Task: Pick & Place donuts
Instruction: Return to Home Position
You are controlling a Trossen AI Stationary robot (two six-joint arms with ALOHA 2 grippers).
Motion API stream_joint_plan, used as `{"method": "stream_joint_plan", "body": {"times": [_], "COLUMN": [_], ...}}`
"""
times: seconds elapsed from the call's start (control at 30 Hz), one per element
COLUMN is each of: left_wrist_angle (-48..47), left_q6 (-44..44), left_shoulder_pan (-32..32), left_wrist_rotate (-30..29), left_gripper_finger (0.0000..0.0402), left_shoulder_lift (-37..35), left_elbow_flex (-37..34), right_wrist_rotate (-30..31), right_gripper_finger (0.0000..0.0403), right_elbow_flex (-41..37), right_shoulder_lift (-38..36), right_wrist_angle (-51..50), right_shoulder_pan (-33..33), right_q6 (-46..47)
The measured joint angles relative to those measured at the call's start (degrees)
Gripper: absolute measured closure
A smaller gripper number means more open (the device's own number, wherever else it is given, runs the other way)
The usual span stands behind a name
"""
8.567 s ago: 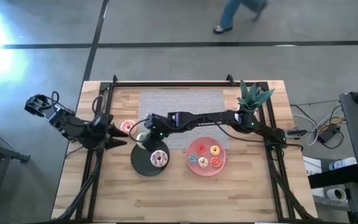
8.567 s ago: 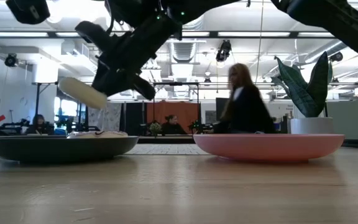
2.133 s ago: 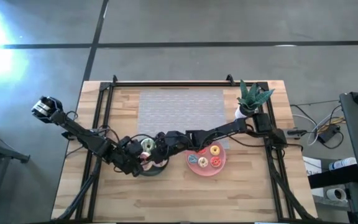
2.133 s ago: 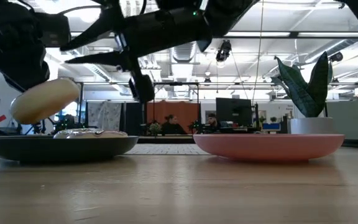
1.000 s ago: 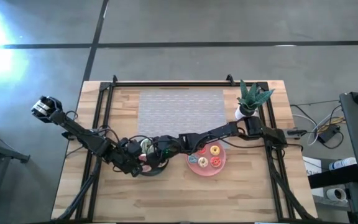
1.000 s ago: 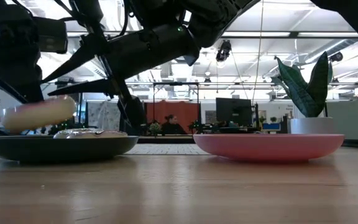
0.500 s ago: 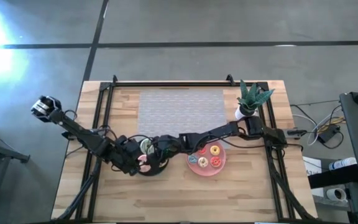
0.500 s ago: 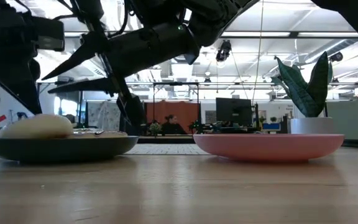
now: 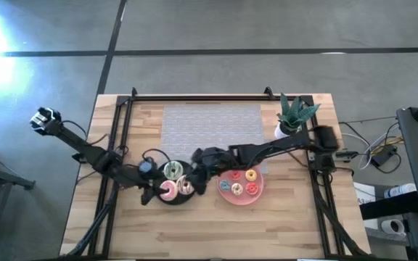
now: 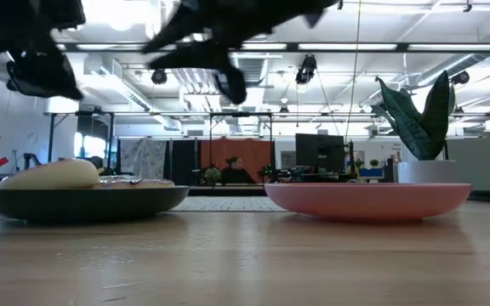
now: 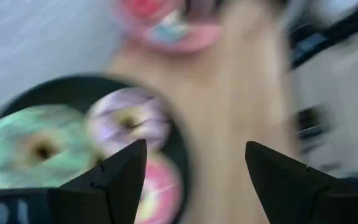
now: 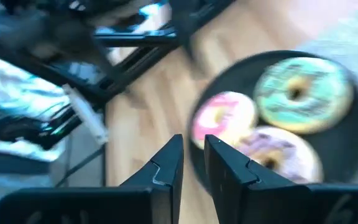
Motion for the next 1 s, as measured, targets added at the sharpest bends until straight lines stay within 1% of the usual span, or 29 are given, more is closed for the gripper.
{"method": "stream_joint_plan", "body": {"times": [0.07, 0.13, 0.2, 0.27, 0.33, 0.37, 0.43, 0.47, 0.5, 0.57, 0.6, 0.67, 0.77, 0.83, 0.93, 1.0], "left_wrist_angle": [8.98, 14.44, 14.7, 12.15, 10.69, 10.84, 13.3, 15.36, 17.46, 20.97, 22.04, 23.72, 25.49, 25.44, 25.47, 24.15], "left_q6": [1.25, 3.39, 6.78, 6.54, 0.91, 0.41, 4.72, 8.09, 11.44, 16.26, 17.35, 18.08, 18.89, 18.95, 19.86, 21.44], "left_shoulder_pan": [0.06, 0.2, 0.4, 0.48, 0.48, 0.48, 0.44, 0.52, 0.81, 2.09, 3.15, 5.98, 11.33, 15.41, 20.95, 23.82], "left_wrist_rotate": [1.51, 1.17, -1.49, -3.29, -2.76, -2.51, -1.75, -1.54, -1.06, 1.13, 3.13, 8.65, 18.19, 22.92, 27.43, 27.78], "left_gripper_finger": [0.0154, 0.0154, 0.0154, 0.0154, 0.0154, 0.0154, 0.0154, 0.0154, 0.0154, 0.0154, 0.0154, 0.0154, 0.0154, 0.0154, 0.0154, 0.0154], "left_shoulder_lift": [-3.43, -6.54, -9.69, -12.94, -15.78, -16.84, -18.53, -19.24, -19.95, -20.97, -21.42, -22.37, -23.36, -24.04, -25.41, -26.63], "left_elbow_flex": [-3.91, -6.84, -8.46, -8.95, -8.94, -8.94, -8.97, -8.95, -8.94, -8.95, -9.25, -10.91, -13.81, -15.28, -16.39, -16.59], "right_wrist_rotate": [3.68, 7.27, 10.58, 13.34, 15.28, 16.2, 16.8, 17.09, 17.21, 17.23, 17.28, 16.72, 16.71, 17.03, 17.08, 17.25], "right_gripper_finger": [0.0344, 0.0344, 0.0344, 0.0344, 0.0344, 0.0344, 0.0344, 0.0344, 0.0344, 0.0344, 0.0344, 0.0344, 0.0344, 0.0344, 0.0344, 0.0344], "right_elbow_flex": [-5.17, -9.79, -13.23, -15.5, -17.6, -18.51, -20.57, -21.94, -23.38, -27.15, -29.64, -34.91, -43.85, -49.57, -55.61, -57.95], "right_shoulder_lift": [-4.69, -10.5, -17.33, -23.85, -30.02, -32.87, -38.96, -41.85, -44.51, -48.81, -50.63, -53.52, -56.71, -57.86, -58.85, -59.54], "right_wrist_angle": [-0.1, -0.62, -4.83, -10.89, -16.3, -17.61, -18.55, -17.47, -14.84, -7.76, -3.75, 4.34, 14.5, 19.06, 25.75, 27.6], "right_shoulder_pan": [0.19, 0.16, -0.14, -0.7, -1.0, -1.01, -0.92, -0.74, -0.23, 1.1, 1.57, 1.72, 1.58, 1.06, 0.9, 0.63], "right_q6": [-0.47, -2.18, -4.45, -6.57, -6.79, -6.29, -3.83, -3.93, -5.89, -12.17, -14.48, -16.11, -15.71, -13.89, -12.22, -11.07]}}
